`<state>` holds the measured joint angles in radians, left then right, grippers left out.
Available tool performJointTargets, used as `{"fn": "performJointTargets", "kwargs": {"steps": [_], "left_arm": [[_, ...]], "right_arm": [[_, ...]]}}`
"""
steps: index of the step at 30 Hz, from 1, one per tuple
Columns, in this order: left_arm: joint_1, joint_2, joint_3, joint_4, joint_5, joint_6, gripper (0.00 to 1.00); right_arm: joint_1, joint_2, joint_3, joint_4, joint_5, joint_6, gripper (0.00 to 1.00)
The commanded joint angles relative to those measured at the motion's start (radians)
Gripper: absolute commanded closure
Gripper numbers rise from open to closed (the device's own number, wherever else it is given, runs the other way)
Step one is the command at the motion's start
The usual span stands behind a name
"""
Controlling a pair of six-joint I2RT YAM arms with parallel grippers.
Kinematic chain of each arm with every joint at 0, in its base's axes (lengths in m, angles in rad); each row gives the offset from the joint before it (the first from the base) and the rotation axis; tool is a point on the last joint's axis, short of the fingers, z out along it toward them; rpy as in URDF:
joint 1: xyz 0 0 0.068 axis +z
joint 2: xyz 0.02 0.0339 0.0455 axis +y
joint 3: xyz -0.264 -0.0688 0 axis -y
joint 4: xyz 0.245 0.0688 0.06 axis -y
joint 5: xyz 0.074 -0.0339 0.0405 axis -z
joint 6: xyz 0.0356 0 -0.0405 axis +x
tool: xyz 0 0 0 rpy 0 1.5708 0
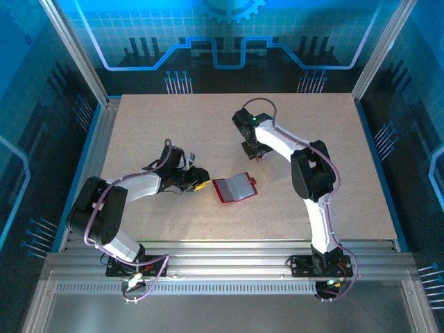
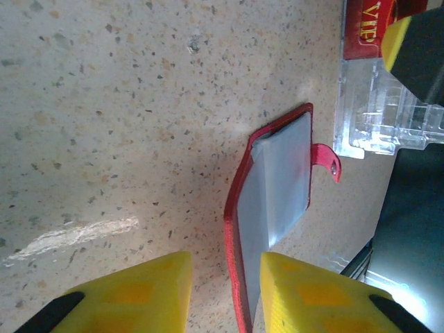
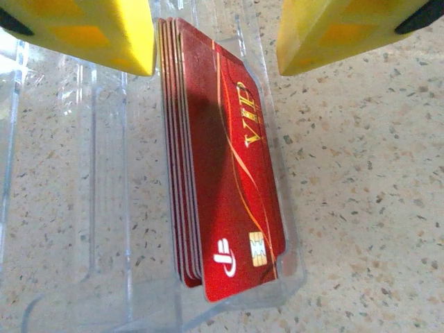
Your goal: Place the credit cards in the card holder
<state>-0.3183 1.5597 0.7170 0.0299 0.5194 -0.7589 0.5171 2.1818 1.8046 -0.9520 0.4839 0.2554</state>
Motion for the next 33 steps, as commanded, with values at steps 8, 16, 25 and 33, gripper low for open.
{"fn": "performJointTargets", "kwargs": {"steps": [8,16,25,33], "left_arm": [[-0.030,-0.089,0.002,-0.044,-0.025,0.029,0.67],[-0.142,-0.077,0.088,-0.092,-0.058,0.052,0.67],[-0.177,-0.031,0.111,-0.085,-0.073,0.036,0.68],[-0.177,-0.007,0.112,-0.076,-0.075,0.030,0.68]], "right_arm": [[0.044,0.085,0.105,-0.027,0.216,0.010,0.49],[0.045,0.121,0.116,-0.018,0.269,0.001,0.52],[0.044,0.126,0.096,0.003,0.330,-0.015,0.53],[0.046,0.105,0.098,0.006,0.354,-0.039,0.59]]}}
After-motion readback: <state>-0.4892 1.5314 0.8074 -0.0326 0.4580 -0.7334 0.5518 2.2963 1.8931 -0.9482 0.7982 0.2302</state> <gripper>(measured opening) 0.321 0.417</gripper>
